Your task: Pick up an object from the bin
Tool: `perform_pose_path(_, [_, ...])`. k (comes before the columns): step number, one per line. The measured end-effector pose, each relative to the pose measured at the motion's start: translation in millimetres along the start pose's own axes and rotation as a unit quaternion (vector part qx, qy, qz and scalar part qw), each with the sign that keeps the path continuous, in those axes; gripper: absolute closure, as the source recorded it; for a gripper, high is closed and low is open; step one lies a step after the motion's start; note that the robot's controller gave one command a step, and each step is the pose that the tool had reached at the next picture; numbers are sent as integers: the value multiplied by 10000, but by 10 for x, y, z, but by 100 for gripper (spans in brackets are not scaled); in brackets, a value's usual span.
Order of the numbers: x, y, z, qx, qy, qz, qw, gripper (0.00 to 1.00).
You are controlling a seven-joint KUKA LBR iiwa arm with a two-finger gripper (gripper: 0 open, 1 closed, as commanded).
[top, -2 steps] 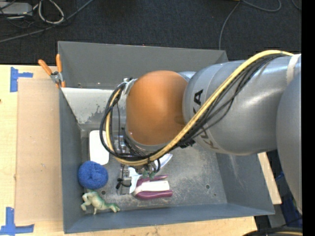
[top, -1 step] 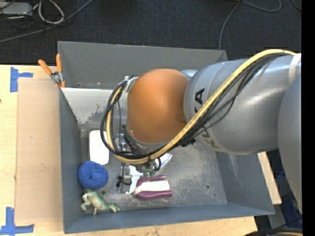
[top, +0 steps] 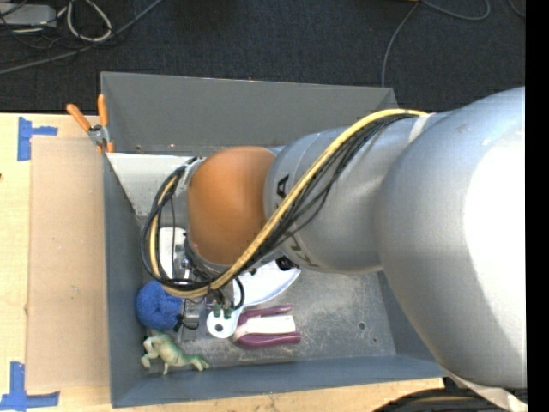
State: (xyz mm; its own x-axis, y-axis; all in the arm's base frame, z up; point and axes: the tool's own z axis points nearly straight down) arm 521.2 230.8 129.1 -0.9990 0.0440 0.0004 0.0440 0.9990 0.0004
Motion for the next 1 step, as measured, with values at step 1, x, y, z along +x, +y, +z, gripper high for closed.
perform_pose_path(1, [2,49,463,26,38,270,9996,0])
